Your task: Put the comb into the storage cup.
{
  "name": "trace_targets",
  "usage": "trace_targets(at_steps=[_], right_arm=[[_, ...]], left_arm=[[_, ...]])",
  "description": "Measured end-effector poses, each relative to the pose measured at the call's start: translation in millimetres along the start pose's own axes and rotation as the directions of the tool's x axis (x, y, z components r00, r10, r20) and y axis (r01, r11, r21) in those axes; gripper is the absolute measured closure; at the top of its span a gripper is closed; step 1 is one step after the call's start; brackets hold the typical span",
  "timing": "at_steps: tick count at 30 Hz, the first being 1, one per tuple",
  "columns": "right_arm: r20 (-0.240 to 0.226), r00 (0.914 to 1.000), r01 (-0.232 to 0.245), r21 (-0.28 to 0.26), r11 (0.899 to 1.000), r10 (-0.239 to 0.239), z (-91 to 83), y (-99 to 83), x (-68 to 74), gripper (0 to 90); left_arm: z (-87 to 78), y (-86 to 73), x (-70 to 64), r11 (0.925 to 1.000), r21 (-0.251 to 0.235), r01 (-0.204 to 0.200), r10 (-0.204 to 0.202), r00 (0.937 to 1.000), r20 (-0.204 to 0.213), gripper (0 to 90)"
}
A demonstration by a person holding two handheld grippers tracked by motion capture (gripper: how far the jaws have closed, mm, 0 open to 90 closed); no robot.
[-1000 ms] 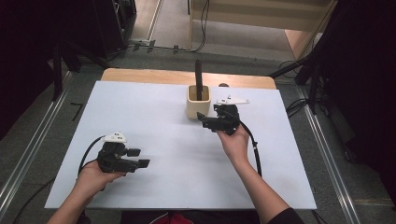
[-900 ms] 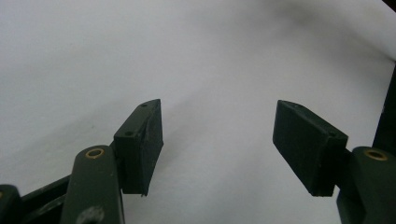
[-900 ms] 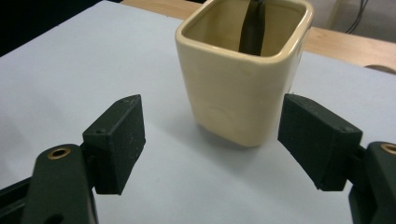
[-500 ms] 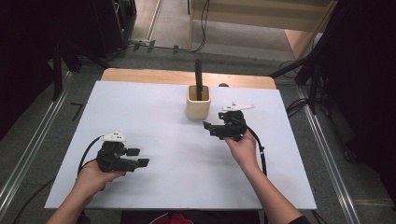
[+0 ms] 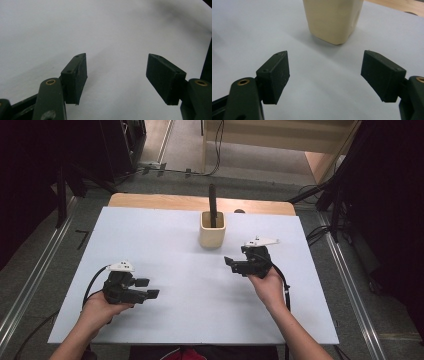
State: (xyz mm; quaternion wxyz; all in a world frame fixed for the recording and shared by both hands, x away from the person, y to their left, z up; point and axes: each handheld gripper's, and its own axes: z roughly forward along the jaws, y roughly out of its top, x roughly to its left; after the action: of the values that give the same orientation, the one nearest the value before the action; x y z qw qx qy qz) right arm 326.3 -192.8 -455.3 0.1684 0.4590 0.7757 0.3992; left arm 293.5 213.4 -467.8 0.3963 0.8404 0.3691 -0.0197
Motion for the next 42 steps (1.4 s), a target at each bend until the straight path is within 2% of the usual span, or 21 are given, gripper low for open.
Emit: trace_targets(at_steps=[2, 8, 10, 16, 25, 32, 42], right_arm=[[-0.002, 1.0, 0.0, 0.007, 1.0, 0.0, -2.3, -3.1, 0.1, 21.0], [0.031, 0.9974, 0.064, 0.021, 0.998, -0.065, -8.1, -12.5, 2.0, 21.1], [0.037, 0.9969, 0.069, 0.025, 0.997, -0.07, -10.0, -15.8, 3.1, 21.1], [0.036, 0.9937, 0.104, 0.049, 0.993, -0.106, -15.2, -23.1, 4.4, 21.1], [0.034, 0.9923, 0.116, 0.079, 0.99, -0.119, -23.4, -33.1, 4.6, 21.1], [0.002, 0.9942, 0.107, 0.123, 0.987, -0.108, -31.1, -41.4, 4.6, 21.0], [-0.002, 0.9944, 0.105, 0.129, 0.986, -0.106, -42.0, -50.5, 1.7, 21.0]], left_arm=[[0.0, 0.0, -0.1, 1.0, 0.0, -0.001, 0.001, 1.0, -0.001, 34.3], [-0.2, 0.1, -0.1, 1.0, -0.001, -0.002, 0.002, 1.0, 0.0, 34.3], [-0.2, 0.1, -0.2, 1.0, -0.001, -0.003, 0.003, 1.0, 0.0, 34.3], [-0.3, 0.1, -0.2, 1.0, -0.001, -0.003, 0.003, 1.0, 0.0, 34.3], [-0.6, 0.1, -0.3, 1.0, 0.002, -0.004, 0.004, 1.0, 0.0, 34.3], [-0.5, 0.1, -0.5, 1.0, 0.002, -0.005, 0.005, 1.0, 0.0, 34.3], [-0.5, -0.4, -1.0, 0.9999, 0.004, -0.011, 0.011, 0.9999, 0.003, 34.3]])
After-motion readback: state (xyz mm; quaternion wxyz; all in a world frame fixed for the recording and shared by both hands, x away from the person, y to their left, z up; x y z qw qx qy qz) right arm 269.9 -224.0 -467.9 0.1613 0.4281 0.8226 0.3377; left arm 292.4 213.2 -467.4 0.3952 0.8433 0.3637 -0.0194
